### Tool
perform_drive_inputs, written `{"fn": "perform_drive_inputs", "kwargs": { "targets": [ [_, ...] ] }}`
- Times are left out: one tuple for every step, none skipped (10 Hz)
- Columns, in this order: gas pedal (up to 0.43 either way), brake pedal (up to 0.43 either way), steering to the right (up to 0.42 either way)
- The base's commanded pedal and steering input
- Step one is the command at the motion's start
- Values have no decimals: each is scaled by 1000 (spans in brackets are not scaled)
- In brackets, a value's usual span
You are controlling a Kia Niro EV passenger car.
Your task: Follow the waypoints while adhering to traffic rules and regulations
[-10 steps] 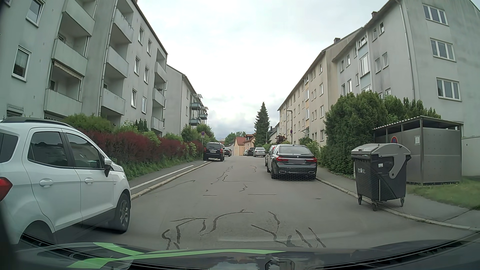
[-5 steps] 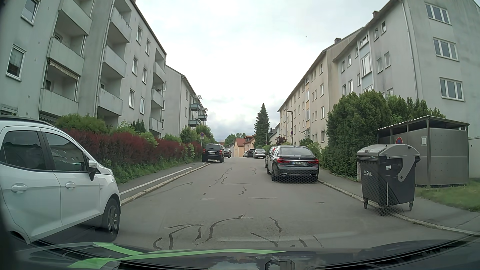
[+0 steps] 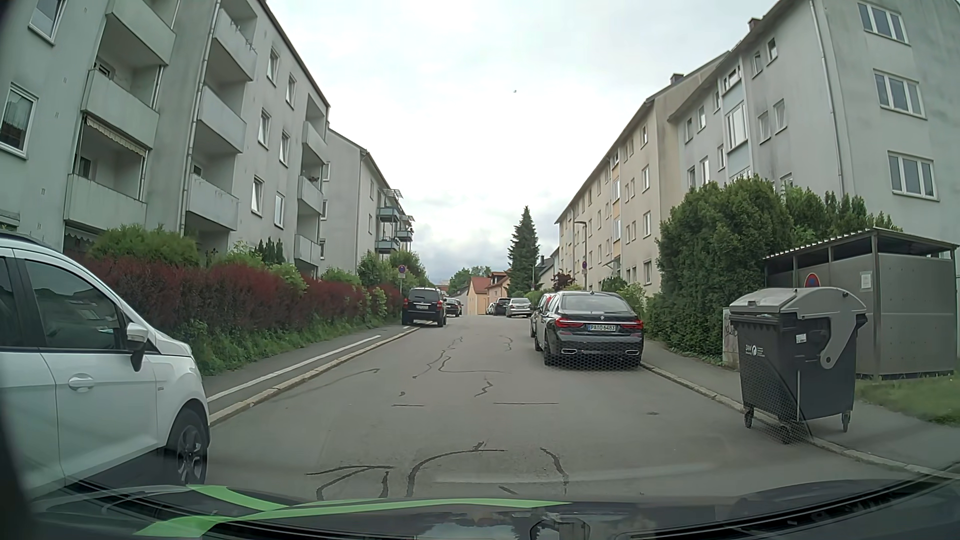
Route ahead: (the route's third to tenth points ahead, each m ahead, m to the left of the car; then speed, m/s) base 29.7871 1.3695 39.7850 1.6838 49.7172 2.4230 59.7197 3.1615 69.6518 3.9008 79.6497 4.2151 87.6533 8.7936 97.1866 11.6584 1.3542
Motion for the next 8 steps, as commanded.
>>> {"fn": "perform_drive_inputs", "kwargs": {
  "targets": [
    [138,0,0],
    [138,0,0],
    [138,0,1],
    [138,0,0],
    [138,0,-1],
    [138,0,-4],
    [138,0,-8],
    [138,0,-9]
  ]
}}
